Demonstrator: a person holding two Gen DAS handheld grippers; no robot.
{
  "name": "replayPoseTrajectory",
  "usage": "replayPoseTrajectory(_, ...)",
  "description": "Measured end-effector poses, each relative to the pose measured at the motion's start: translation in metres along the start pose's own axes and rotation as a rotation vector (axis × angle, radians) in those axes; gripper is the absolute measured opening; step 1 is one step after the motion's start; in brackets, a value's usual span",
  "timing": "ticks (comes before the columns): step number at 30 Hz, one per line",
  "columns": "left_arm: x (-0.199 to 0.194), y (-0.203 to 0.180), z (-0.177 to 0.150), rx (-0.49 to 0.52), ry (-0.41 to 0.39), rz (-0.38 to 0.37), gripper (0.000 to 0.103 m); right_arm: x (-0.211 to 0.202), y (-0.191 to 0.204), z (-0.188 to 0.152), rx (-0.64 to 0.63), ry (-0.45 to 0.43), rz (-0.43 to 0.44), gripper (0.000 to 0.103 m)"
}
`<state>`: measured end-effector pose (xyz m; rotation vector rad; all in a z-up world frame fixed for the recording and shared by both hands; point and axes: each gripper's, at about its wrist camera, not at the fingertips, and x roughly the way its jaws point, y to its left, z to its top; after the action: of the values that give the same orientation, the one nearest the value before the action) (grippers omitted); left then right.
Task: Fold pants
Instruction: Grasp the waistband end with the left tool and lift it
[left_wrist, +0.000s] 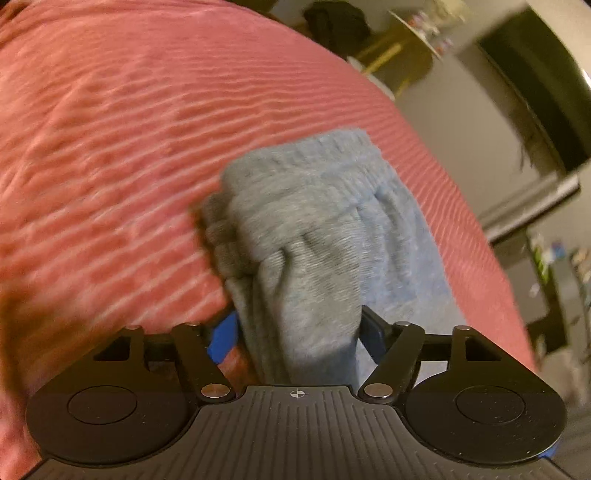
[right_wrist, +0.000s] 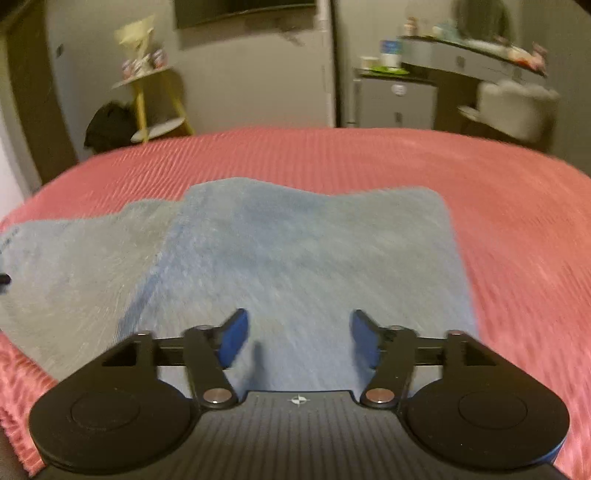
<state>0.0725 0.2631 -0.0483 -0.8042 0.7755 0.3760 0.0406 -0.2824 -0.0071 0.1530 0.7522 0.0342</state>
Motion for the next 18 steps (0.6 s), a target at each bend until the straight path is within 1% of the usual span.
replayPoseTrajectory(1,0.002,-0.007,0.001,0.032,-0.004,0.02,0.074,-0.006,-0.01,-0.006,0.049,0.005,0.001,0.068)
replayPoseTrajectory(2,0.004,-0.011,0.003,0.043,-0.001,0.031,0.073,-0.01,-0.021,-0.011,0.112,0.01,0.006,0.068)
replayPoseTrajectory(3,0.005,-0.015,0.002,0.043,-0.002,0.035,0.063,-0.013,-0.031,-0.014,0.181,0.011,0.009,0.068)
replayPoseTrajectory(4,0.006,-0.016,0.002,0.041,-0.005,0.042,0.044,-0.014,-0.039,-0.016,0.238,0.008,0.009,0.068)
replayPoseTrajectory(5,0.006,-0.017,0.003,0.042,0.001,0.041,0.037,-0.014,-0.047,-0.016,0.293,0.008,0.006,0.068)
replayPoseTrajectory(6,0.003,-0.019,0.002,0.044,-0.001,0.03,0.028,-0.011,-0.053,-0.016,0.329,0.012,-0.002,0.068)
replayPoseTrajectory(7,-0.003,-0.022,0.001,0.058,-0.015,0.021,0.023,-0.008,-0.055,-0.017,0.35,0.019,-0.008,0.068)
replayPoseTrajectory(8,-0.01,-0.028,-0.001,0.094,-0.035,0.016,0.021,-0.005,-0.056,-0.017,0.357,0.023,-0.007,0.068)
replayPoseTrajectory(9,-0.019,-0.037,-0.003,0.156,-0.062,0.015,0.02,-0.004,-0.057,-0.017,0.357,0.019,-0.005,0.068)
replayPoseTrajectory(11,-0.039,-0.063,-0.012,0.317,-0.127,0.011,0.019,-0.003,-0.055,-0.018,0.347,0.009,0.009,0.068)
replayPoseTrajectory(12,-0.049,-0.077,-0.018,0.389,-0.157,-0.005,0.018,-0.002,-0.053,-0.017,0.342,0.009,0.011,0.068)
replayPoseTrajectory(13,-0.062,-0.094,-0.024,0.459,-0.18,-0.04,0.018,0.0,-0.052,-0.018,0.336,0.008,0.013,0.068)
replayPoseTrajectory(15,-0.082,-0.124,-0.039,0.563,-0.201,-0.104,0.018,0.001,-0.047,-0.018,0.324,0.002,0.019,0.068)
replayPoseTrajectory(17,-0.104,-0.162,-0.065,0.707,-0.224,-0.189,0.018,-0.006,-0.05,-0.018,0.324,-0.014,0.032,0.068)
replayPoseTrajectory(18,-0.111,-0.178,-0.077,0.774,-0.233,-0.219,0.018,-0.009,-0.052,-0.018,0.33,-0.02,0.035,0.068)
